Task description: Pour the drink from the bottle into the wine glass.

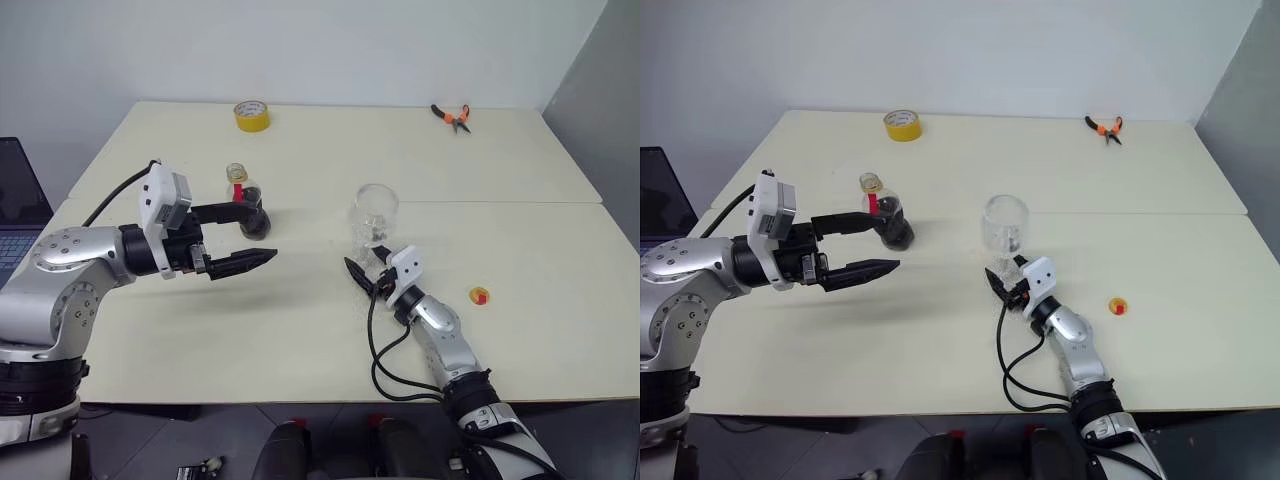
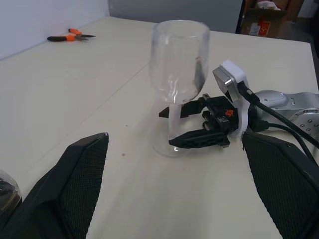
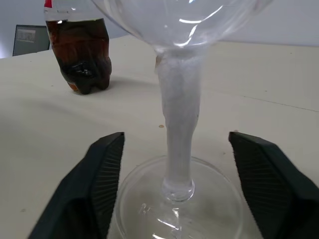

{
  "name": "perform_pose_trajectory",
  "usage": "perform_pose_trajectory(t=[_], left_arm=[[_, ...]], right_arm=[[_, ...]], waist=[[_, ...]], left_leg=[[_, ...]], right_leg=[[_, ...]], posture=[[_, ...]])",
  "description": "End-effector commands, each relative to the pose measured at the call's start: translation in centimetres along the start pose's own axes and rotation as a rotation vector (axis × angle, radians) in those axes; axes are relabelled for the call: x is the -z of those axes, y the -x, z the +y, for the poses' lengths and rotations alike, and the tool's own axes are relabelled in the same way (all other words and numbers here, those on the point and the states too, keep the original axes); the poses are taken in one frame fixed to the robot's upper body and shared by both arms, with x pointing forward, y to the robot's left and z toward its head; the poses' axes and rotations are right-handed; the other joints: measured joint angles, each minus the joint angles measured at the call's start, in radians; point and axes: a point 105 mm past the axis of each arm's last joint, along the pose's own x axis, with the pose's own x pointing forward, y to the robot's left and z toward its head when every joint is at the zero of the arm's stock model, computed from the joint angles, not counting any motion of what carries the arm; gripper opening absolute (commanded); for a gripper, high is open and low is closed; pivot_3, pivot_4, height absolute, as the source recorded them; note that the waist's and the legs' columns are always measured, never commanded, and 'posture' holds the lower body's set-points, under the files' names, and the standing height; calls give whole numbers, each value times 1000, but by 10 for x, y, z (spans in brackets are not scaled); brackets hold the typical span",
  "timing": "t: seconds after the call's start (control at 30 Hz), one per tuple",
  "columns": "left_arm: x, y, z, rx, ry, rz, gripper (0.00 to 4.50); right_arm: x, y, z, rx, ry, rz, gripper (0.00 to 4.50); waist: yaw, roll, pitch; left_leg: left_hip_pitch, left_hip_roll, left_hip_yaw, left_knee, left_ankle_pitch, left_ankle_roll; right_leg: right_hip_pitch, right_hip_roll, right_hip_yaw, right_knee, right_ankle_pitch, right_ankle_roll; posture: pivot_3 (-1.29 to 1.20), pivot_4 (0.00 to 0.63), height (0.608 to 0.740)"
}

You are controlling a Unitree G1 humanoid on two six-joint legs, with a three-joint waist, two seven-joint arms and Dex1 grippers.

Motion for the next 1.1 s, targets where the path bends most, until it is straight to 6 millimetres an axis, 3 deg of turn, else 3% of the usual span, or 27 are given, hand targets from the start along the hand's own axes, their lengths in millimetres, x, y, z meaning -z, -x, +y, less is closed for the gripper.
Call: perform_pose_trajectory(t=[0.03,0.37,0.6,0.73,0.9,0.97,1.1], left_arm=[[-3,-2,-1,11,-36,-8,4500],[1,-2,-2,7,-36,-9,4500],[3,-2,1,-34,-39,-34,4500],[6,-1,2,-75,-47,-40,4500],[10,-3,-1,-119,-60,-49,4500],[15,-6,-8,-147,-44,-67,4500],[26,-5,-12,-226,-24,-63,4500]], right_arm=[[-10,-1,-6,8,38,-14,4487],[3,12,-24,51,48,80,4487],[-16,19,-14,0,41,52,4487],[-23,45,7,-128,54,90,4487],[-32,74,3,-142,99,158,4487],[-49,92,5,-147,148,162,4487],[-75,109,11,-137,144,139,4487]], waist=[[0,0,0],[6,0,0],[4,0,0],[4,0,0],[4,0,0],[5,0,0],[4,0,0]], left_leg=[[0,0,0,0,0,0],[0,0,0,1,0,0],[0,0,0,1,0,0],[0,0,0,0,0,0],[0,0,-1,0,0,0],[0,0,-1,0,0,0],[-1,0,-1,0,0,0]], right_leg=[[0,0,0,0,0,0],[1,0,0,0,0,0],[1,0,0,0,0,0],[0,0,0,-1,0,0],[1,0,0,0,0,0],[1,0,0,0,0,0],[1,0,0,-1,0,0]], posture=[[0,150,740],[0,150,740],[0,150,740],[0,150,740],[0,150,740],[0,150,740],[0,150,740]])
